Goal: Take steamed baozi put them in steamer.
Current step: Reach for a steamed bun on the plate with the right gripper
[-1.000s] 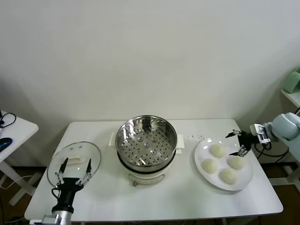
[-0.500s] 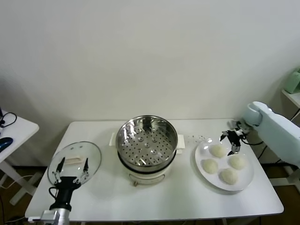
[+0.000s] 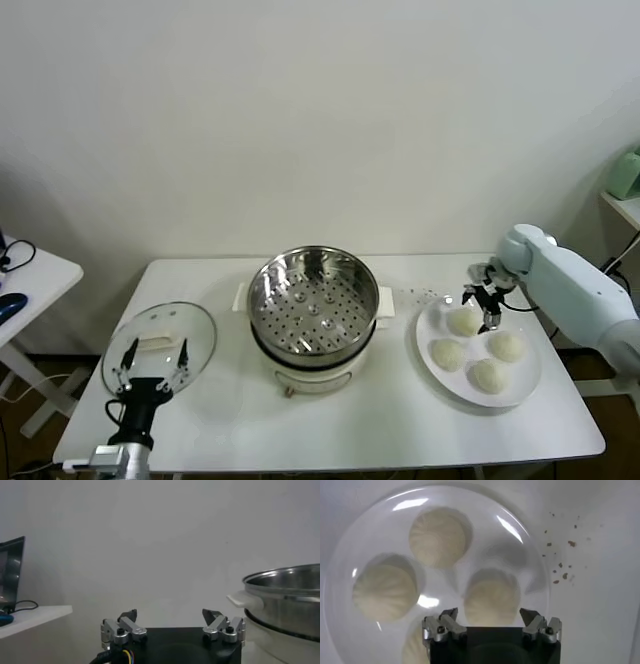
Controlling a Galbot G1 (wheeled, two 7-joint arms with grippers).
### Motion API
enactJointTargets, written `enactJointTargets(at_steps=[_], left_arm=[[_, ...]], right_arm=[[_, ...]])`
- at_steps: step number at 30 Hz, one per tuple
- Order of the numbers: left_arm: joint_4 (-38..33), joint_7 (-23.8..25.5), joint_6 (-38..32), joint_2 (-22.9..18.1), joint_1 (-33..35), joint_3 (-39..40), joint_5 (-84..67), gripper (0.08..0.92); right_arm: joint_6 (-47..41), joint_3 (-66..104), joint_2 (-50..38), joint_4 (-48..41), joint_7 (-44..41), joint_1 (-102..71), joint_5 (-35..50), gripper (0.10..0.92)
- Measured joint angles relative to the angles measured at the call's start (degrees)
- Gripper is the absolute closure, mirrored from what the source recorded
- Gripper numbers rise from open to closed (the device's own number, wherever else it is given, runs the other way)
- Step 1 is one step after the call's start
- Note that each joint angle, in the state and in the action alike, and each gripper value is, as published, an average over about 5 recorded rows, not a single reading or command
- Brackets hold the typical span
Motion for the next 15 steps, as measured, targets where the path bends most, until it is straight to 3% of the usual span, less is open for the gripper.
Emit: enactJointTargets(at_steps=[15], left_arm=[[0.1, -0.4, 0.5, -0.2, 0.4, -0.3, -0.1, 0.177]], right_arm=[[0.5, 1.3, 1.6, -1.5, 0.6, -1.3, -3.3, 0.203]])
